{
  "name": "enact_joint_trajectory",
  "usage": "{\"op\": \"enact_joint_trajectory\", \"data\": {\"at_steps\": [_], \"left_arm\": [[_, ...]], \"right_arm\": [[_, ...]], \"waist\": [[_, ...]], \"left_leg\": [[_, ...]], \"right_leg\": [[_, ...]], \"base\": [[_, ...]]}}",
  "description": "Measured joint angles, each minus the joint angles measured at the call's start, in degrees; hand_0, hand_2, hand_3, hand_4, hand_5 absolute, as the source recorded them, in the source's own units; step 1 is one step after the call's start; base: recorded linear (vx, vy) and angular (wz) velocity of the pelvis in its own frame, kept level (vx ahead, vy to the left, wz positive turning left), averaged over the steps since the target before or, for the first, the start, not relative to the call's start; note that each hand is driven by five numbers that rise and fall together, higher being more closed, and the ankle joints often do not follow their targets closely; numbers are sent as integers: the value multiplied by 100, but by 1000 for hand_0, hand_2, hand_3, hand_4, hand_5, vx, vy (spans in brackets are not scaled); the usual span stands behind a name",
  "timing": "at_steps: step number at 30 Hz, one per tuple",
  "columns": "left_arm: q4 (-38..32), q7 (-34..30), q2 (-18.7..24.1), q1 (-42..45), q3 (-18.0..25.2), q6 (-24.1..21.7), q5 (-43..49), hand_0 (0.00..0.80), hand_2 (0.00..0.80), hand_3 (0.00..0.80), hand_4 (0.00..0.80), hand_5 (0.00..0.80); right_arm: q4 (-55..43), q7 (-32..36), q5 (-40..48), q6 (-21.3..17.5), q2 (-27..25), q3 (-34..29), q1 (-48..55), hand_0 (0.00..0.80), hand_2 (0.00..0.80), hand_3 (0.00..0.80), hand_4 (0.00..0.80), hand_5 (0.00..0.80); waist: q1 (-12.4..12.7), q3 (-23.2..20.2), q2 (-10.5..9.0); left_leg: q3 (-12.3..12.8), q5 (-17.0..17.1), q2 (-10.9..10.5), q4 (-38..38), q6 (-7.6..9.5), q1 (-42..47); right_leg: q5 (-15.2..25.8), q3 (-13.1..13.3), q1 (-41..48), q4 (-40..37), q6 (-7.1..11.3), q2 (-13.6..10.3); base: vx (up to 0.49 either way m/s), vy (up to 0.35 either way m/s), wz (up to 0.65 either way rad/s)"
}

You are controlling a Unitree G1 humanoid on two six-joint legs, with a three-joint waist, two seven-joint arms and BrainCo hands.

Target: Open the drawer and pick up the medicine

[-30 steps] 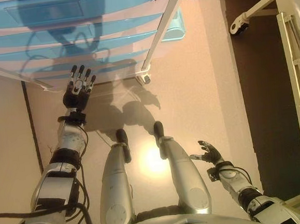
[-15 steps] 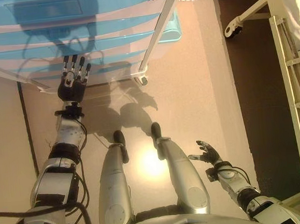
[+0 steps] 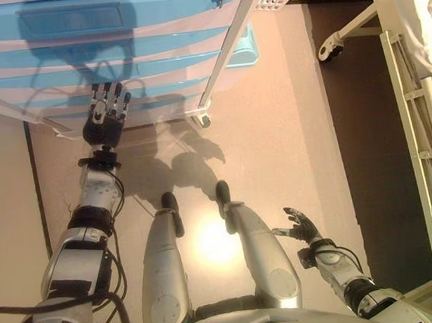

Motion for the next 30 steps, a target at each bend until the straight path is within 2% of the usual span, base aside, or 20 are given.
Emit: {"op": "enact_joint_trajectory", "data": {"at_steps": [1, 2, 3, 11, 19, 25, 27, 30], "left_arm": [[0, 20, -21, 34, 0, 0, -55, 609, 609, 609, 609, 609], [0, 21, -55, 76, 1, 0, -144, 734, 734, 734, 734, 734], [0, 21, -101, 114, 1, 0, -211, 800, 800, 800, 800, 800], [-29, 23, -249, 442, 0, -3, -269, 800, 800, 800, 800, 800], [-468, 84, -540, 1169, 2, -4, -266, 800, 800, 800, 800, 800], [-927, 108, -1099, 2018, 48, -5, -256, 800, 800, 800, 800, 800], [-1065, 103, -1273, 2335, 48, -4, -184, 800, 800, 800, 800, 800], [-1107, -50, -1372, 2773, 85, 210, -88, 800, 800, 800, 800, 800]], "right_arm": [[-25, -1, 0, 0, -1, -2, 44, 0, 0, 0, 0, 0], [-35, -2, 1, 2, -3, -4, 86, 0, 0, 0, 0, 0], [-40, -5, 1, 4, -5, -4, 131, 0, 0, 0, 0, 0], [-119, -21, -55, 55, -10, 4, 245, 0, 0, 0, 0, 0], [-176, -31, -289, 199, -55, 6, 373, 0, 0, 0, 0, 0], [-401, -22, -671, 424, 7, 14, 472, 0, 0, 0, 0, 0], [-422, -16, -796, 499, 29, 32, 509, 0, 0, 0, 0, 0], [-459, 24, -966, 601, 42, 34, 524, 0, 0, 0, 0, 0]], "waist": [[-1, 0, 0], [-6, 0, 0], [2, 0, 0], [33, -2, -4], [269, -4, -6], [527, -2, -1], [675, 5, 10], [843, 18, 81]], "left_leg": [[7, 1, -2, -30, 1, 54], [5, 11, -1, -57, 18, 110], [-4, 7, -4, -82, 12, 171], [-104, 7, -21, -333, -37, 590], [-172, 149, -52, -885, -163, 1184], [-514, 459, -118, -1629, -353, 1879], [-641, 547, -136, -1867, -421, 2107], [-891, 698, -145, -2186, -524, 2425]], "right_leg": [[1, 1, 47, -30, -1, 0], [1, 0, 109, -58, -1, 2], [1, -5, 174, -74, -1, 3], [5, -94, 647, -369, -10, 7], [19, -191, 1215, -763, -37, 3], [-37, -430, 1891, -1119, -142, -15], [-112, -458, 2107, -1174, -256, -14], [-218, -664, 2442, -1235, -372, -11]], "base": [[53, -18, -1], [50, -19, 0], [41, -17, 2], [12, -19, 4], [3, -30, 7], [26, -10, 30], [39, 42, 35], [28, 60, 49]]}}
